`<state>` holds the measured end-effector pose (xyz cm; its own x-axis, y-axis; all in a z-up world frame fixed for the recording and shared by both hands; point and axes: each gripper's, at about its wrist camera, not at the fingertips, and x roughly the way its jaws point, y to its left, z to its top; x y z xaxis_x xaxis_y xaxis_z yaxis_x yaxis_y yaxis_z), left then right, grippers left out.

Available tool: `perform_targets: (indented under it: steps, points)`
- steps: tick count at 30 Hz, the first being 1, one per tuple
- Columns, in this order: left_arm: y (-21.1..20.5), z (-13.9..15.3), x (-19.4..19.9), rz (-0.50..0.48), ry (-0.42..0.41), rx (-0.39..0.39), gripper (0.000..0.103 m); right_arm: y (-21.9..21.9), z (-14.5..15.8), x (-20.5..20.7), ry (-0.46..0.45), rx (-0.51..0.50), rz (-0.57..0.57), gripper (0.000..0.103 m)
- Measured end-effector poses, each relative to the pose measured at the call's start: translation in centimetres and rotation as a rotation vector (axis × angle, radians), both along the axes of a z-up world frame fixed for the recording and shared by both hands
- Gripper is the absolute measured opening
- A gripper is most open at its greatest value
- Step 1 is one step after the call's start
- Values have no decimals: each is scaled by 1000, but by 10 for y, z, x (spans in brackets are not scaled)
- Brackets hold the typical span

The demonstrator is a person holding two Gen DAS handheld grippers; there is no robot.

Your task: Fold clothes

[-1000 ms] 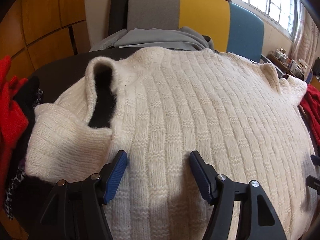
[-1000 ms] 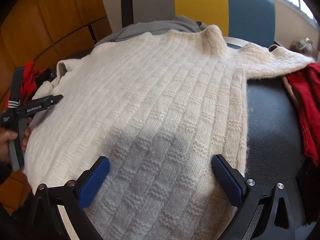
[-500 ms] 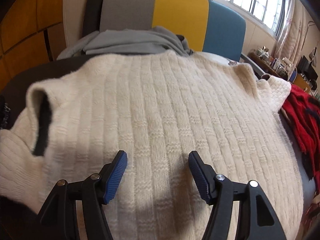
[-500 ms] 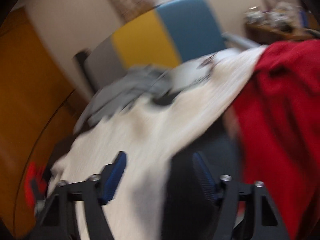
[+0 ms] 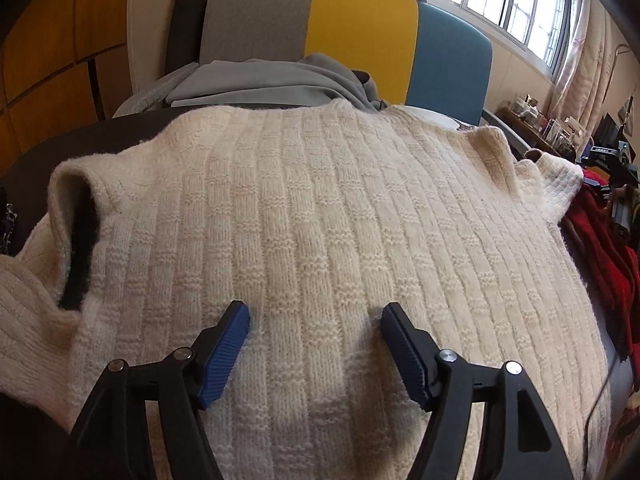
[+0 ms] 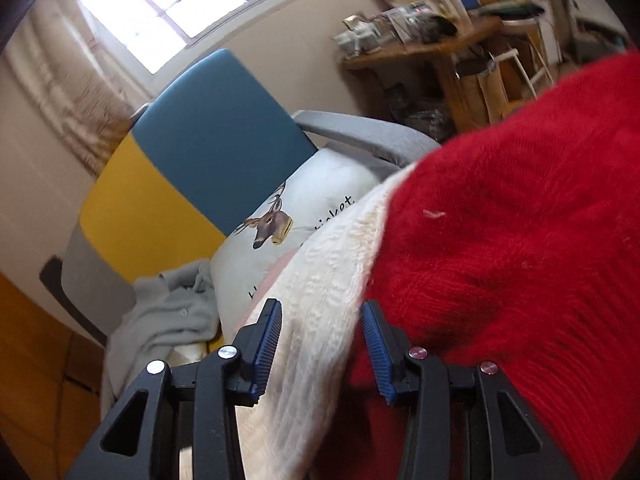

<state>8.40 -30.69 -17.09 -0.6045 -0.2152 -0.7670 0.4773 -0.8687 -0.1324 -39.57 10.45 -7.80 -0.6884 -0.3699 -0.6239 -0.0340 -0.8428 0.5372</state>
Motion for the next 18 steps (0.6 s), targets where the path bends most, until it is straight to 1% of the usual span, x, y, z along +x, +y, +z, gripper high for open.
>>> perform_targets:
  steps: [1,5,6,8,9,10,11,13,15,18]
  points:
    - [0,0,0,0,0,0,72,2,-2,1,-1,-7,-17,42]
    - [-1,-1,0,-1,2,4,72,15,-3,4,19,-82,-77,41]
    - [-1,-1,0,-2,2,4,73,16,-3,3,26,-97,-84,40]
    - [-2,-1,0,-5,3,5,73,15,-5,-6,21,-103,-63,40]
    - [-2,-1,-1,-6,2,4,74,13,-6,-10,18,-101,-54,36]
    - [-1,-1,-1,-6,1,3,74,12,-5,-14,17,-88,-52,20]
    - [-1,-1,-2,-7,0,2,74,10,-4,-17,8,-66,-51,7]
    - [-1,-1,-2,-8,0,0,74,8,0,-16,14,-46,-37,6]
    - [-1,-1,-2,-9,-1,-1,74,5,10,-8,49,-68,-3,6]
    - [-1,-2,-3,-10,-1,-3,75,-12,27,7,100,-110,104,6]
